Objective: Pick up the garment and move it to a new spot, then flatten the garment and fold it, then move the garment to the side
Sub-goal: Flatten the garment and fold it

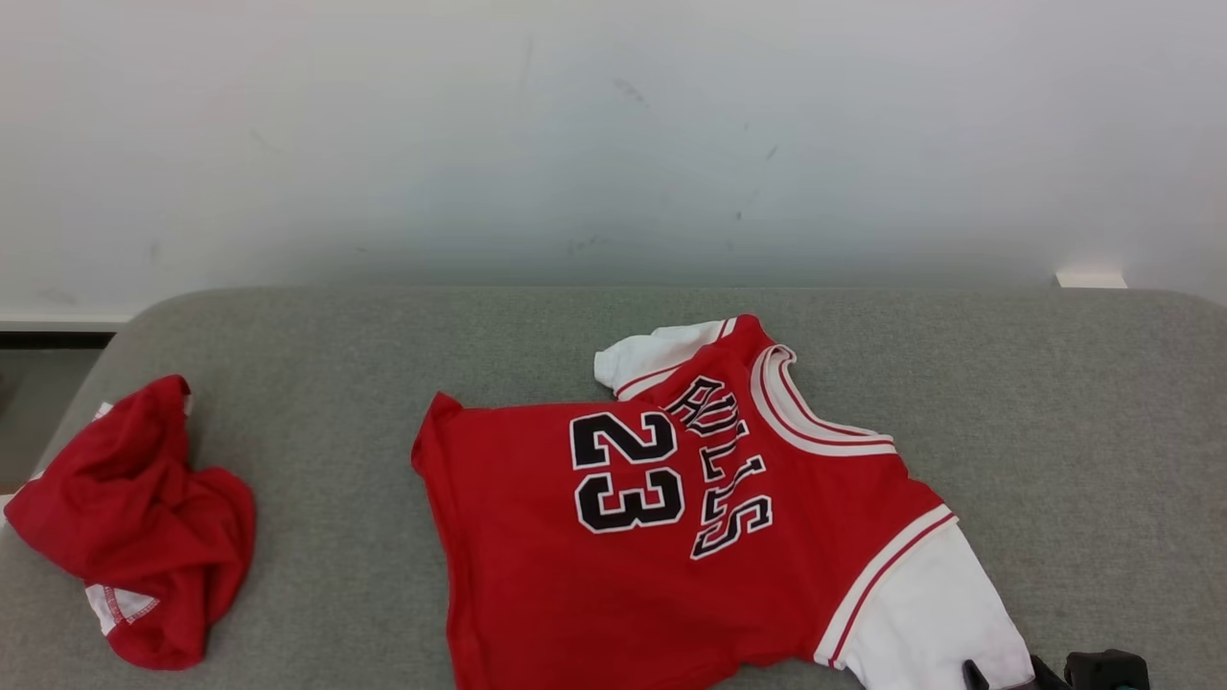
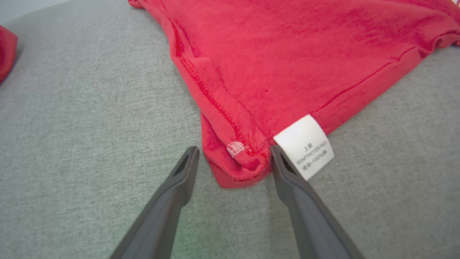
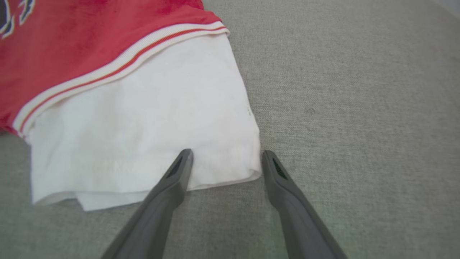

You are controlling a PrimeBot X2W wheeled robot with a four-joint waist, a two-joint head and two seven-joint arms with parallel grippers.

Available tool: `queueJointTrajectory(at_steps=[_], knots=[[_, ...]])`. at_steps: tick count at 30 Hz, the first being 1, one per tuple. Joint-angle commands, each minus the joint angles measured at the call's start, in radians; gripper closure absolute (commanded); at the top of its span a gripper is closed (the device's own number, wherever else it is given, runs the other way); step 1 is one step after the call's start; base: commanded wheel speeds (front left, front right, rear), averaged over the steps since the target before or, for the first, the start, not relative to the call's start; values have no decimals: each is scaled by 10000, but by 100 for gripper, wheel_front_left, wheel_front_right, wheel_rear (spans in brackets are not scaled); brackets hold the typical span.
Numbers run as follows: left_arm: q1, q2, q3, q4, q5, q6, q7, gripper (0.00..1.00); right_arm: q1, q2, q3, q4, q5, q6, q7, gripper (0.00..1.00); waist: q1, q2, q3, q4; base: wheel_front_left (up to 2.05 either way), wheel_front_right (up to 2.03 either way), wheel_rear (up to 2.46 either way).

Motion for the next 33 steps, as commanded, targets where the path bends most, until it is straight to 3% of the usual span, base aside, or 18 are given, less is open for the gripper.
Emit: queueJointTrajectory(at_steps=[1, 5, 6, 9, 12, 16, 17, 19, 20, 22, 23, 28, 33], knots=[[-155, 55, 38, 103, -183, 33, -60, 0, -166, 48, 103, 216, 16, -29, 115, 0, 0, 0, 17, -2, 0, 0, 0], [-264, 26, 87, 264, -258, 83, -121, 1, -375, 149, 296, 534, -24, -29, 120, 0, 0, 0, 48, 11, 0, 0, 0], [-296, 17, 99, 274, -289, 95, -135, 8, -432, 180, 338, 601, -19, -27, 113, 0, 0, 0, 55, 18, 0, 0, 0], [-316, -2, 110, 325, -386, 93, -166, 50, -574, 261, 482, 835, 26, -24, 68, 0, 0, 0, 64, 62, 0, 0, 0], [-213, -4, 109, 374, -451, 103, -184, 57, -662, 329, 640, 1039, 137, -13, 69, 0, 0, 0, 57, 112, 0, 0, 0], [-180, 3, 86, 428, -508, 116, -179, 59, -767, 315, 798, 1296, 302, -2, 97, 0, 0, 0, 78, 185, 0, 0, 0], [-181, 3, 75, 446, -520, 108, -184, 62, -783, 309, 841, 1357, 336, -2, 103, 0, 0, 0, 83, 199, 0, 0, 0], [-207, 2, 61, 489, -576, 66, -180, 79, -815, 338, 958, 1485, 400, -1, 153, 3, 0, 0, 90, 218, 0, 0, 0], [-229, 1, 39, 515, -593, 32, -183, 96, -834, 359, 1031, 1537, 452, 1, 206, 31, 0, 0, 94, 225, 0, 0, 0], [-280, -5, -15, 601, -651, -79, -184, 100, -857, 418, 1165, 1544, 642, 11, 196, 82, 0, 0, 94, 231, 0, 0, 0], [-306, -12, -50, 650, -686, -128, -181, 100, -869, 442, 1204, 1504, 786, 11, 123, 100, 0, 0, 90, 228, 0, 0, 0], [-367, -64, 17, 706, -1064, -412, -146, 100, -1002, 443, 1106, 765, 2094, -4, -263, 100, 0, 0, 18, 187, 0, 0, 0], [-236, -148, 560, -247, -2539, -1145, 337, 100, -797, 68, 846, -1163, 4317, -16, -236, 100, 0, 0, -126, 164, 0, 0, 0]])
